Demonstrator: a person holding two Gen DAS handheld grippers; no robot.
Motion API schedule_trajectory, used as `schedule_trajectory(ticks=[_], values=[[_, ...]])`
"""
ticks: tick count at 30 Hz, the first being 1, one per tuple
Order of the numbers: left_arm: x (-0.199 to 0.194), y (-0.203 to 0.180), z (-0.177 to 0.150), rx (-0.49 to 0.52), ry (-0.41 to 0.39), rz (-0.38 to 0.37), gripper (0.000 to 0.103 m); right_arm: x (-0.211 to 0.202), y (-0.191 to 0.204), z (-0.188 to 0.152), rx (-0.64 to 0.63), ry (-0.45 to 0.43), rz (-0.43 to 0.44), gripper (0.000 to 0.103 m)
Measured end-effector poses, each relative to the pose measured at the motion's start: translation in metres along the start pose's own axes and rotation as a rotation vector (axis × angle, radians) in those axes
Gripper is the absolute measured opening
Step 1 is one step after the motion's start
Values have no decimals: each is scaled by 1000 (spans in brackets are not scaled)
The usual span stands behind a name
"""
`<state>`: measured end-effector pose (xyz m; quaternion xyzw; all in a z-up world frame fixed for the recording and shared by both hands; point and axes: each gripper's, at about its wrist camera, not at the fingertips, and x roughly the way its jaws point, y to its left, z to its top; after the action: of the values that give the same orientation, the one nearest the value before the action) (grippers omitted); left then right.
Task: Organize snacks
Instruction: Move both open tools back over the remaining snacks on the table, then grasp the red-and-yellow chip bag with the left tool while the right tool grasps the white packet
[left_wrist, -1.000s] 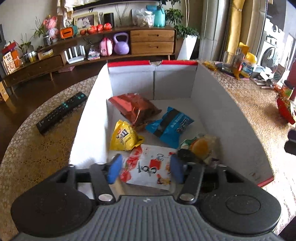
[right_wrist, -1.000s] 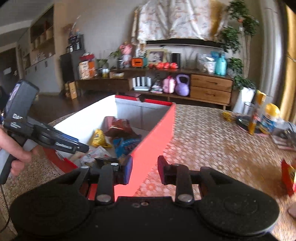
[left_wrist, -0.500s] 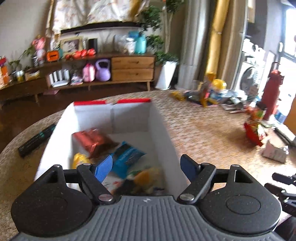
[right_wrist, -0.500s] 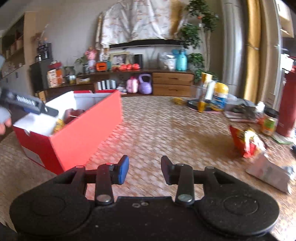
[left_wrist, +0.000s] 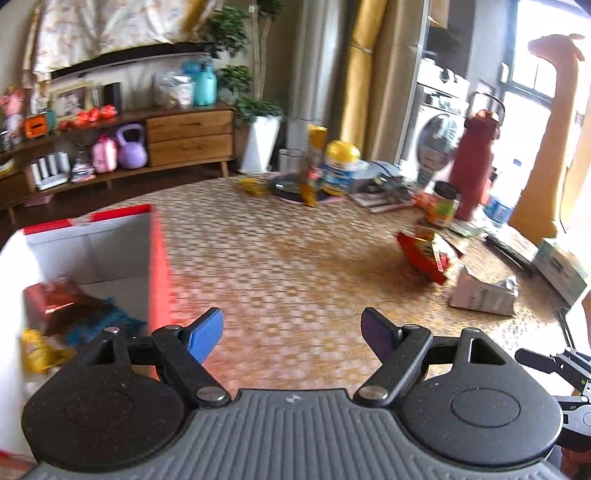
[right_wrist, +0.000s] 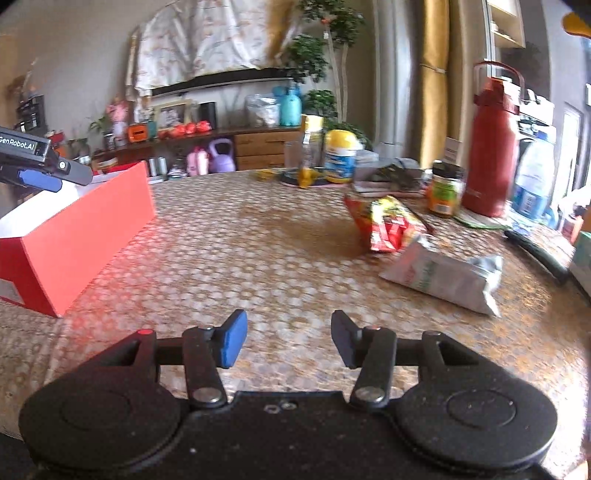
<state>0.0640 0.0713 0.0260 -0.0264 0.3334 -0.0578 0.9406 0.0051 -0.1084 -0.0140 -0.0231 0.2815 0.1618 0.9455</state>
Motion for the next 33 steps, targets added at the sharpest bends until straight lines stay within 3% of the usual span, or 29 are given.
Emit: schedule_trajectory(ticks=[13,24,33], values=[[68,-82,15,78,59,-117,82,-8,-66,-2,14,-23,-116,52],[127,-142,28,117,63,-246,82,4,-98,15,-62,-55,-129,55],[176,-163,40,124,92,-261,82,21,-110,22,-110,-55,-111,55]])
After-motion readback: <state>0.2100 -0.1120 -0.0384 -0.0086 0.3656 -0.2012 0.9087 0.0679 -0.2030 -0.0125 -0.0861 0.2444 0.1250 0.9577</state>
